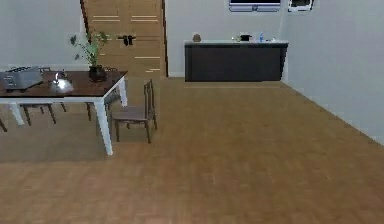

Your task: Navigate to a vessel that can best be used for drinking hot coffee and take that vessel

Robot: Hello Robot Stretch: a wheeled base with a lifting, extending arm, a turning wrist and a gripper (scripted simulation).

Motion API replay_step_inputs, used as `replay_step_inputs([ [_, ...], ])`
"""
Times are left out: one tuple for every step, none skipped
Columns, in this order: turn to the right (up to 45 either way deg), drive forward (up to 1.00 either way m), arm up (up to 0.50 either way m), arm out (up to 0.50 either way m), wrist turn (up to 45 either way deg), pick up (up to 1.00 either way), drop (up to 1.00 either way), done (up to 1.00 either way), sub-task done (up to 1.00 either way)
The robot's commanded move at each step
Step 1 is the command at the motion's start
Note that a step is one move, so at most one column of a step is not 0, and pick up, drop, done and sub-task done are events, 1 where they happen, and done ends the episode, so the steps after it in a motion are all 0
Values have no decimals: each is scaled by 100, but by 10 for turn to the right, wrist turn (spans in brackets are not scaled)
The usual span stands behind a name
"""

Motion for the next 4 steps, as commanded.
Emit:
replay_step_inputs([
  [0, 100, 0, 0, 0, 0, 0, 0, 0],
  [30, 0, 0, 0, 0, 0, 0, 0, 0],
  [0, 100, 0, 0, 0, 0, 0, 0, 0],
  [-30, 0, 0, 0, 0, 0, 0, 0, 0],
])
